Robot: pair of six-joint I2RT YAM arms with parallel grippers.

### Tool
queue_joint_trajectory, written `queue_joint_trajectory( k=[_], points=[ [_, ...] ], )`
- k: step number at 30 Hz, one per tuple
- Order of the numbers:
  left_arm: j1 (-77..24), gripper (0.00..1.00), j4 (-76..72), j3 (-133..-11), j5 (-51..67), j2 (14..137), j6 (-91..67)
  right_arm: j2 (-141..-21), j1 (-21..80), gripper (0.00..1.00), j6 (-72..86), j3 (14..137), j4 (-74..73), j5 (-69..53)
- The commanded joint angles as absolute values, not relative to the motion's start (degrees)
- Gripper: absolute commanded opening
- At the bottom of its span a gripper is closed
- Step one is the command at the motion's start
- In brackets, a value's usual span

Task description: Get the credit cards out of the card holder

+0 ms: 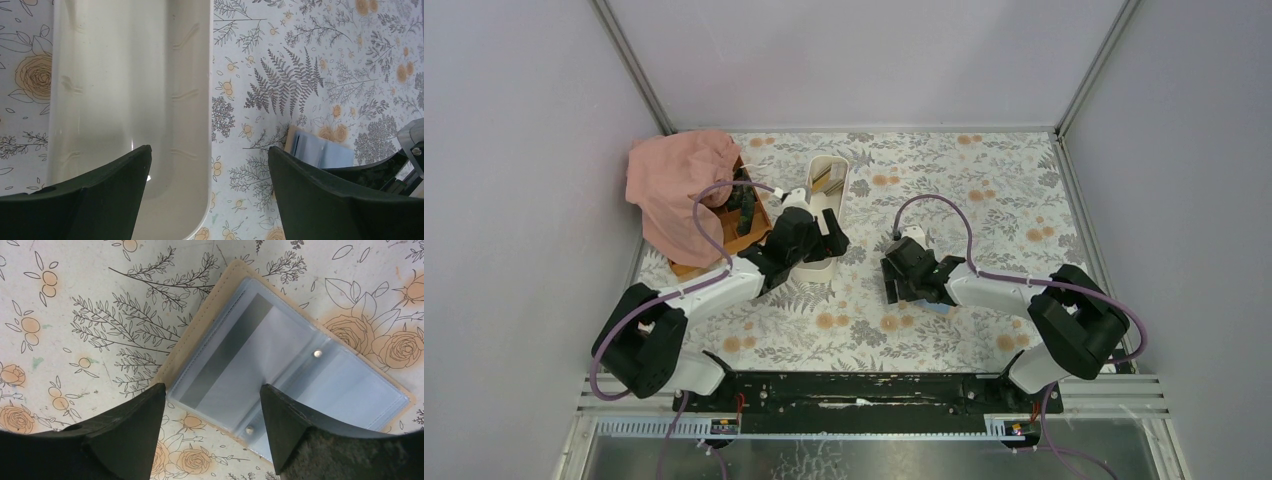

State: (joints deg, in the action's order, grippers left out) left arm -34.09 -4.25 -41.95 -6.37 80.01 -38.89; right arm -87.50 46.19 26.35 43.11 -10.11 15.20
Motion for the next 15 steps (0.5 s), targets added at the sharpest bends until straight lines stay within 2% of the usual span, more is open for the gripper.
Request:
queue_joint_trajectory(
  k=[1, 10, 15],
  points=[
    [-34.36, 0.93, -6.16, -42.31, -5.89, 80.58, -37.79, -88.27, 46.71, 0.74, 26.98, 43.08, -10.56, 14.82],
    [-34.37, 0.93, -6.28, -42.70, -5.06, 81.27, -37.97, -86.89, 46.75, 0.64, 27.15, 41.83, -8.40, 12.08],
    [-34.51, 0.93, -6.28, -42.63, -5.06, 81.30, -37.97, -86.02, 46.68, 0.51, 27.75, 41.32, -7.93, 11.87]
  ],
)
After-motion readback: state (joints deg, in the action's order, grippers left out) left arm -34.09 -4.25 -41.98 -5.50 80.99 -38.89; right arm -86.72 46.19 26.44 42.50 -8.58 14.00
